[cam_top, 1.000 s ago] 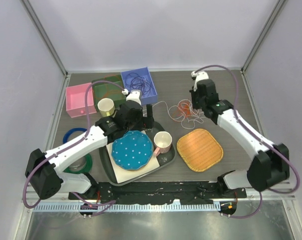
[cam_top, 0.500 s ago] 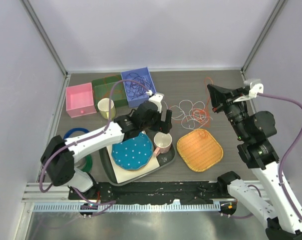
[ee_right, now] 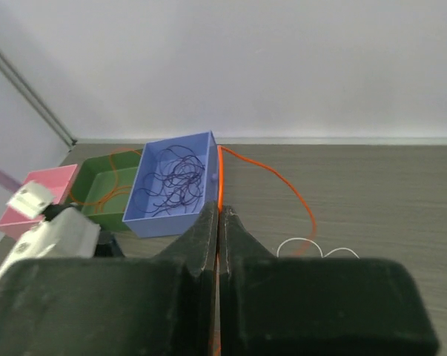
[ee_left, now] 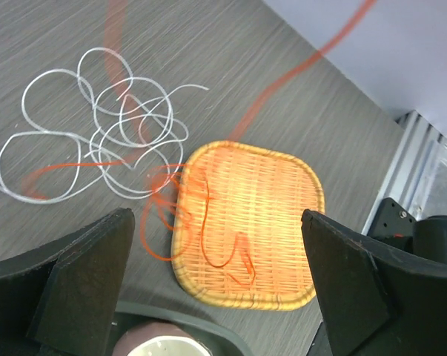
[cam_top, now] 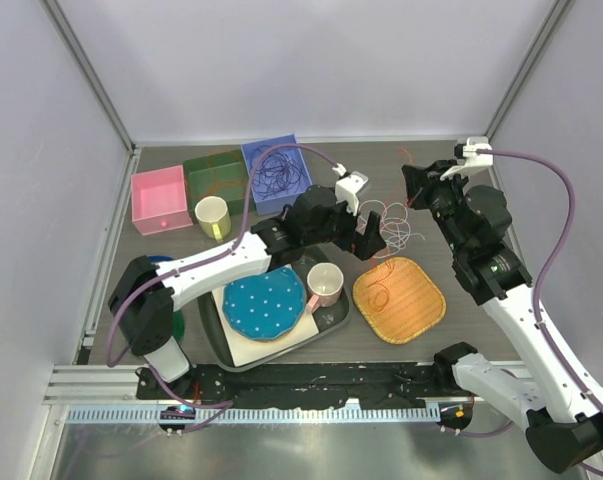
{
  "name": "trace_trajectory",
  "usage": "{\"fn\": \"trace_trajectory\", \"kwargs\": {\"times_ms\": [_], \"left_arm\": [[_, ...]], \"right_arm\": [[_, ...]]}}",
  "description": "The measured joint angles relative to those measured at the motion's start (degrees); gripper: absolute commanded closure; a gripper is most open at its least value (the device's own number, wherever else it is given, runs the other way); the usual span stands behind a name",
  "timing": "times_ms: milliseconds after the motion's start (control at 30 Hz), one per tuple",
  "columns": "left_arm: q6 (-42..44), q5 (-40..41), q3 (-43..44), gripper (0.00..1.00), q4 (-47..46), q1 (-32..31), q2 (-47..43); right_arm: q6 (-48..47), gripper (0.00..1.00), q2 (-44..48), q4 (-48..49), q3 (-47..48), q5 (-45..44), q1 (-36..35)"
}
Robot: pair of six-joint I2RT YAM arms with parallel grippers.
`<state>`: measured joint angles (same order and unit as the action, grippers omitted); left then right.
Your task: Untangle the cables
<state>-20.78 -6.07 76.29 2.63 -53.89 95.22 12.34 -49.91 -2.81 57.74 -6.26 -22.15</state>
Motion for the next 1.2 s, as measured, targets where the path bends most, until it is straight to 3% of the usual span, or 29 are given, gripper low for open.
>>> {"fn": "trace_trajectory", "kwargs": {"times_ms": [200,467,600,900,1200], "left_arm": [[3.1,-2.9,-1.7,0.0,-5.3,-0.2,-0.4],[4.3,8.8,12.5,0.0,-1.6,-0.5,12.8],[4.6,12.4,13.8,0.0,0.2,-0.5,15.7],[7.8,6.7,11.6,0.0,-6.4,-0.4,15.9],[4.7,3.7,9.3,0.0,-10.6,-0.4,16.4]], "right_arm": [[2.4,0.99,-0.5,-2.9,0.3,-2.9,0.0],[3.8,0.99,-0.3,-3.7,1.5,-3.5,0.0],[4.8,0.99,-0.3,-5.5,2.9,-3.3,0.0],[7.1,0.99,0.0,-6.6,3.3,-0.7,0.0],[8.6,0.99,3.1,-6.7,3.3,3.0,0.0]]}}
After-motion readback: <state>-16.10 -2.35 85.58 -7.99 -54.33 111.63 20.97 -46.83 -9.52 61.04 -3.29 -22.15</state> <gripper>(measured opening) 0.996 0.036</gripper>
